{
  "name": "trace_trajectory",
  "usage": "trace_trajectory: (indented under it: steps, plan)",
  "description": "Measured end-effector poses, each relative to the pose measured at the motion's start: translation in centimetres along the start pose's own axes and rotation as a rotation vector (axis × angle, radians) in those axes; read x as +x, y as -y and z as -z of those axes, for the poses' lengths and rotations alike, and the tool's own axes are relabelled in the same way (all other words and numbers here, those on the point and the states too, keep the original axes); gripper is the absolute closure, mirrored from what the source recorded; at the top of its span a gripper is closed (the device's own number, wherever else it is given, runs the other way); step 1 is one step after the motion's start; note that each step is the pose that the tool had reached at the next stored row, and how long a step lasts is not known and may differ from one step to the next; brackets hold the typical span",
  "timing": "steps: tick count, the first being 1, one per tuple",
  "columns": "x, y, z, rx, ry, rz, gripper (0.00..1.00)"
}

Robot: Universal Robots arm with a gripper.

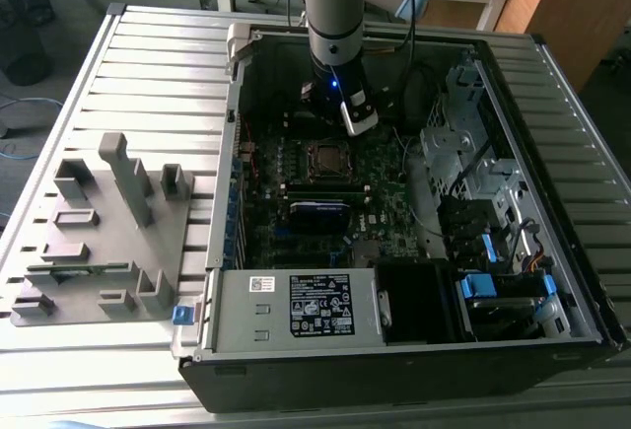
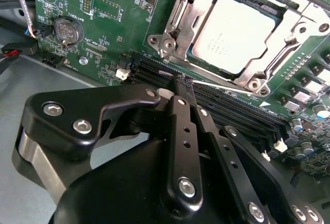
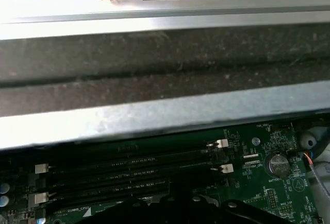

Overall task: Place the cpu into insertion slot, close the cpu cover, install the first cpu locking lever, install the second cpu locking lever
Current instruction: 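Install the first cpu locking lever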

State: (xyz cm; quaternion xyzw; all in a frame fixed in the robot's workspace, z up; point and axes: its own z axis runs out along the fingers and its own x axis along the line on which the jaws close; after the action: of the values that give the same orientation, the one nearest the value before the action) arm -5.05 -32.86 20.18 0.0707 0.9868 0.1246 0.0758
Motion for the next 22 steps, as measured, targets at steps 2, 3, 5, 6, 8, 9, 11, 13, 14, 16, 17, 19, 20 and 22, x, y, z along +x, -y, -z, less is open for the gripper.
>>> trace_trajectory:
  steps: [2, 3, 5, 6, 8, 9, 11, 13, 14, 16, 17, 19, 20, 22]
  plan:
    - [0.02, 0.01, 0.01, 0.0000, 0.0001, 0.000, 0.89]
    - [0.06, 0.01, 0.01, -0.0001, 0.0002, 0.000, 0.89]
    - [0.19, 0.03, 0.04, -0.0003, 0.0002, -0.001, 0.89]
    - [0.26, 0.04, 0.05, -0.0003, 0.0002, -0.001, 0.89]
    - [0.46, 0.07, 0.08, -0.0009, 0.0004, -0.002, 0.89]
    - [0.56, 0.08, 0.10, -0.0013, 0.0005, -0.002, 0.89]
    - [0.73, 0.10, 0.12, -0.0030, 0.0010, -0.003, 0.89]
    - [0.78, 0.10, 0.11, -0.0034, 0.0023, -0.003, 0.89]
    - [0.81, 0.11, 0.10, -0.0040, 0.0039, -0.003, 0.89]
    - [0.86, 0.13, 0.07, -0.0059, 0.0101, -0.001, 0.89]
    - [0.87, 0.14, 0.05, -0.0069, 0.0135, -0.001, 0.89]
    - [0.94, 0.15, 0.02, -0.0078, 0.0184, 0.001, 0.89]
    - [0.98, 0.17, 0.00, -0.0080, 0.0192, 0.001, 0.89]
    - [1.07, 0.20, -0.07, -0.0082, 0.0207, 0.001, 0.89]
